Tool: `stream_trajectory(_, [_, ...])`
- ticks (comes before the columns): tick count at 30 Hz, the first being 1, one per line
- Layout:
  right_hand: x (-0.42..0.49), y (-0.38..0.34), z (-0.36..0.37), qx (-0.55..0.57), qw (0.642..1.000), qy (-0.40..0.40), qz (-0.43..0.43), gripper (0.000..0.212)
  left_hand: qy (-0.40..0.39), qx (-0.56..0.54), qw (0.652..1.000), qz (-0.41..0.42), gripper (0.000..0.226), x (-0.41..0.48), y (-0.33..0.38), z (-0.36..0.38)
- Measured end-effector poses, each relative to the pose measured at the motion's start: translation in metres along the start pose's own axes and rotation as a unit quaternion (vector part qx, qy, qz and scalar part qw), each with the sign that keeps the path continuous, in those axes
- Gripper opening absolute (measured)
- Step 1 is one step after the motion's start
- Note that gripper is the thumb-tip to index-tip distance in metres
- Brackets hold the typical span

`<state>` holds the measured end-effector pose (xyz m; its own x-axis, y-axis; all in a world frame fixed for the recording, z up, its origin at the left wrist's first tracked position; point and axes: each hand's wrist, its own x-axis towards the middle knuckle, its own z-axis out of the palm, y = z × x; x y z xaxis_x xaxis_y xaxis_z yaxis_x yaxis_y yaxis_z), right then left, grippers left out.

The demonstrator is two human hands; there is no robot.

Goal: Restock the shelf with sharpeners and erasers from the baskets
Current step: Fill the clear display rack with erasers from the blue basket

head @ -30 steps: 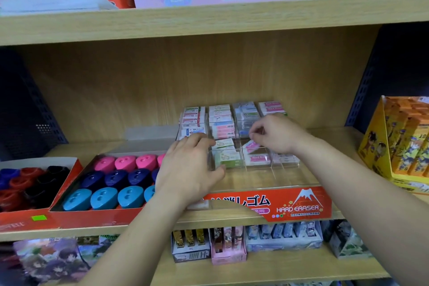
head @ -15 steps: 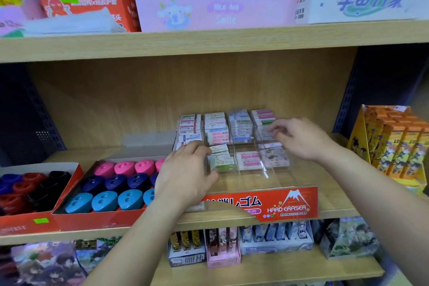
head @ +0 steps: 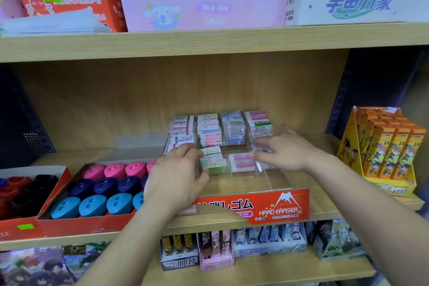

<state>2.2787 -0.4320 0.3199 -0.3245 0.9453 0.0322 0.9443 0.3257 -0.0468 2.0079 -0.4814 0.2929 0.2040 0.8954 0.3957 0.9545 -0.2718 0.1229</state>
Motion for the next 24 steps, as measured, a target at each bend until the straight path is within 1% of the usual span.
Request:
stream_trajectory(4, [-0.001,-0.002,-0.001,-0.018,1.0,-0.014,0.001,0.06,0.001,0.004,1.0,0.004,0.047,0.0,-0.001,0.0])
stream_trajectory(8, [-0.006,-0.005,0.0,0.05,0.998,0.035,0.023,0.063,-0.001,-0.002,1.0,0.001,0.046,0.0,-0.001,0.001])
stream_trajectory(9, [-0.011,-0.009,-0.002,0.063,0.997,0.046,0.029,0.063,-0.002,-0.018,1.0,0.0,0.045,0.0,-0.001,0.0])
stream_trajectory(11, [-0.024,-0.02,-0.006,0.063,0.994,0.085,0.036,0.062,-0.003,-0.083,0.997,0.0,0.042,-0.002,-0.002,-0.007])
stream_trajectory(14, [-0.053,-0.057,-0.01,0.079,0.985,0.151,0.013,0.056,0.031,-0.172,0.985,-0.002,0.038,-0.024,-0.004,-0.027])
stream_trajectory(17, [-0.084,-0.115,-0.001,0.123,0.98,0.152,-0.041,0.052,0.071,-0.221,0.973,-0.014,0.026,-0.084,-0.02,-0.041])
stream_trajectory(19, [-0.1,-0.157,0.017,0.141,0.976,0.146,-0.084,0.05,0.077,-0.245,0.965,-0.055,0.016,-0.138,-0.045,-0.035])
stream_trajectory(21, [-0.108,-0.2,0.043,0.16,0.971,0.126,-0.126,0.045,0.056,-0.266,0.953,-0.132,0.022,-0.194,-0.081,-0.018])
stream_trajectory(24, [-0.111,-0.266,0.092,0.171,0.969,0.039,-0.172,0.043,-0.01,-0.245,0.935,-0.258,0.026,-0.269,-0.134,0.017])
